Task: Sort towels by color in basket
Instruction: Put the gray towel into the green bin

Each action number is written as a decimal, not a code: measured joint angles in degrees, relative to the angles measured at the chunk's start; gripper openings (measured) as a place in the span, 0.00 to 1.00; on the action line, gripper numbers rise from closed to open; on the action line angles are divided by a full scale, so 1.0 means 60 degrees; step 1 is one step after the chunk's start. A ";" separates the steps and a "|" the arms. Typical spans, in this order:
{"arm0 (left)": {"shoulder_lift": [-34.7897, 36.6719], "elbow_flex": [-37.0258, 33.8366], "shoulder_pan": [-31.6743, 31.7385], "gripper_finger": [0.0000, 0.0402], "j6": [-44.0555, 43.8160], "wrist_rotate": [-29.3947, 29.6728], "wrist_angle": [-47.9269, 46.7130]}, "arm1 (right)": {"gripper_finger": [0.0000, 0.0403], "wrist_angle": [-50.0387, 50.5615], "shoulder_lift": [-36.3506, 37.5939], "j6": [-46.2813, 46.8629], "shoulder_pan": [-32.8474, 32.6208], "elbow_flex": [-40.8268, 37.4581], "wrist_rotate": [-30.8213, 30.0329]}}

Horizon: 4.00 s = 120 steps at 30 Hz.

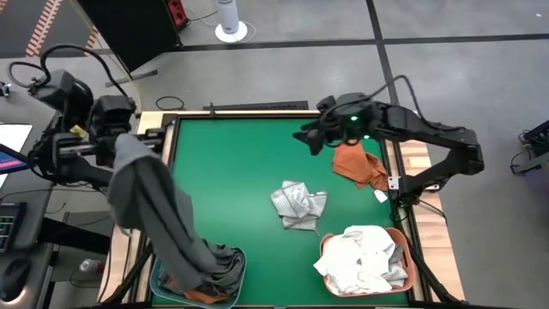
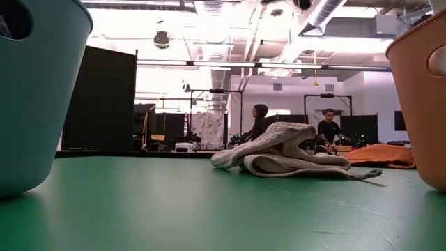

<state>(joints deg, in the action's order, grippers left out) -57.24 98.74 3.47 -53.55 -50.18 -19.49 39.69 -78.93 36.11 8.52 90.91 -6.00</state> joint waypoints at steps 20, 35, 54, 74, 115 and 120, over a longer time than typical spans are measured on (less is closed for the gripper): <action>-0.2022 -0.0095 -0.3402 0.00 -0.0486 0.1610 -0.4615 | 0.66 0.4957 -0.0947 -0.0762 -0.0123 -0.0039 -0.0197; -0.4906 -0.0098 -0.5892 0.00 0.0326 0.5229 -1.0308 | 0.66 0.4572 -0.1397 -0.1533 -0.1394 -0.0047 -0.1068; -0.7865 -0.0099 -0.8281 0.00 -0.0669 0.7383 -0.8766 | 0.66 0.4807 -0.1819 -0.1369 -0.2322 -0.0047 -0.1534; -0.7728 -0.4996 -0.8467 0.00 -0.5028 0.7373 -0.3288 | 0.66 0.4734 -0.1813 -0.0917 -0.2802 -0.0047 -0.1523; -0.2915 -0.3623 -0.6775 0.63 -0.5353 0.9758 -0.8015 | 0.66 0.3722 -0.1808 -0.1167 -0.2581 -0.0047 -0.1561; -0.2907 -0.4647 -0.5130 0.63 -0.4238 0.9271 -0.7540 | 0.66 0.2993 -0.1822 -0.0743 -0.2718 -0.0047 -0.1451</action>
<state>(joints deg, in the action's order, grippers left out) -74.69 70.86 -27.31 -78.98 5.45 -64.73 57.65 -89.86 31.65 -7.78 90.63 -14.71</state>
